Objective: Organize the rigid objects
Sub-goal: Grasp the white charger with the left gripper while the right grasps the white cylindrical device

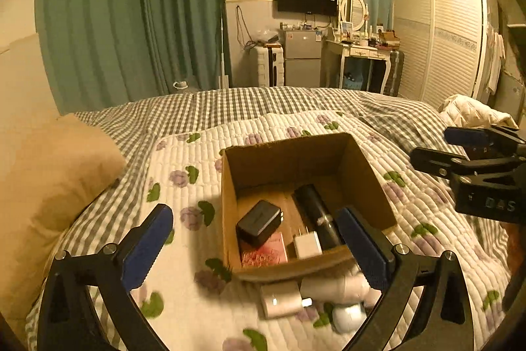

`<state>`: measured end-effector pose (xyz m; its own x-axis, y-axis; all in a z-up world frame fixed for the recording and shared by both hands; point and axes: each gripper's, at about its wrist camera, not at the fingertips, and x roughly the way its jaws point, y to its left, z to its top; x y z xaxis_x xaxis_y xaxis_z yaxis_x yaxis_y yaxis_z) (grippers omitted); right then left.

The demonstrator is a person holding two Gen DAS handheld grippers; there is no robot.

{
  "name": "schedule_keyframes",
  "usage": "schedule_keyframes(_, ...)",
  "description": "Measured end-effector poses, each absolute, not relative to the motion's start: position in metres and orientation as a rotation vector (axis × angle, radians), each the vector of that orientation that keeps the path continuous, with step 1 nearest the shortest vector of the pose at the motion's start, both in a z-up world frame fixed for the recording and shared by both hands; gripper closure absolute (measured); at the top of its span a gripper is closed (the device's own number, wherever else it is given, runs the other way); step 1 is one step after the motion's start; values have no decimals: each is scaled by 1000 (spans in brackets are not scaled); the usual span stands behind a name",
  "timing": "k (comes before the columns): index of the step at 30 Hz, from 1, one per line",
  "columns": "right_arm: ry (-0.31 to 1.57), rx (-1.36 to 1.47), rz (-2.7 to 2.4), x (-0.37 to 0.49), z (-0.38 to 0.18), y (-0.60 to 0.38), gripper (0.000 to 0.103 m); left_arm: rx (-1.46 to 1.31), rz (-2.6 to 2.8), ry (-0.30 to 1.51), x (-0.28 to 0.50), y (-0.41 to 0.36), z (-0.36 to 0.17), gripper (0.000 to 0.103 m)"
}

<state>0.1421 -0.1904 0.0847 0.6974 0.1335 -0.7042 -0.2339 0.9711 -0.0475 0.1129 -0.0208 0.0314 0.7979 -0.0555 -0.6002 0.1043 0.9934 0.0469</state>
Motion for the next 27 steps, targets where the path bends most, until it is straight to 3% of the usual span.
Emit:
schedule_keyframes(5, 826, -166, 202, 105, 68, -189, 22, 54, -73, 664, 89, -13, 17, 0)
schedule_keyframes(17, 1042, -227, 255, 103, -56, -166, 22, 41, -6, 842, 89, -10, -89, 0)
schedule_keyframes(27, 1115, -373, 318, 124, -101, -133, 22, 35, 41, 866, 89, 2, -109, 0)
